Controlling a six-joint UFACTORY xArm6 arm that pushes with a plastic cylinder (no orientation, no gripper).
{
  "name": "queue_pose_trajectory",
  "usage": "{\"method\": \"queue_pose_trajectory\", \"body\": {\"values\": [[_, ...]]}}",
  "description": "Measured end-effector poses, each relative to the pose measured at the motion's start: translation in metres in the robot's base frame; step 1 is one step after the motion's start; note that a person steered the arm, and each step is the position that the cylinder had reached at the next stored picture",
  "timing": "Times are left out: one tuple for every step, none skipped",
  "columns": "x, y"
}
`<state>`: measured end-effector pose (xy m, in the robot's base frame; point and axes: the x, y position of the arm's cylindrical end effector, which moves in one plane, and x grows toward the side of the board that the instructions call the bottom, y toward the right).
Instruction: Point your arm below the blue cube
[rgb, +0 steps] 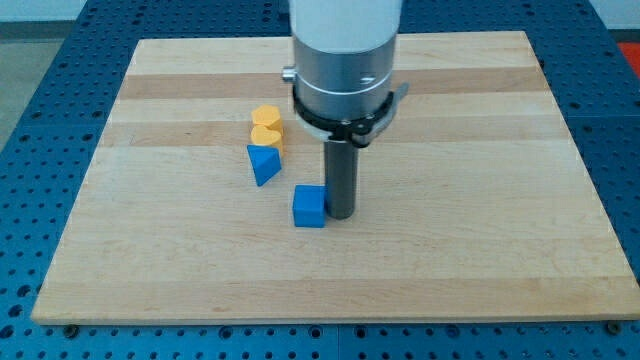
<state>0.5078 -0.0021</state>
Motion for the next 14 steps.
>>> {"method": "queue_pose_trajectory", "body": {"values": [[0.0,-0.022],[0.0,-0.039],[0.0,-0.046],[0.0,-0.03],[0.001,0.0],[0.033,0.001],[0.072,-0.012],[0.085,-0.06],[0.081,-0.077],[0.071,-0.078],[0.07,-0.078],[0.07,-0.078],[0.065,-0.078],[0.046,-0.08]]}}
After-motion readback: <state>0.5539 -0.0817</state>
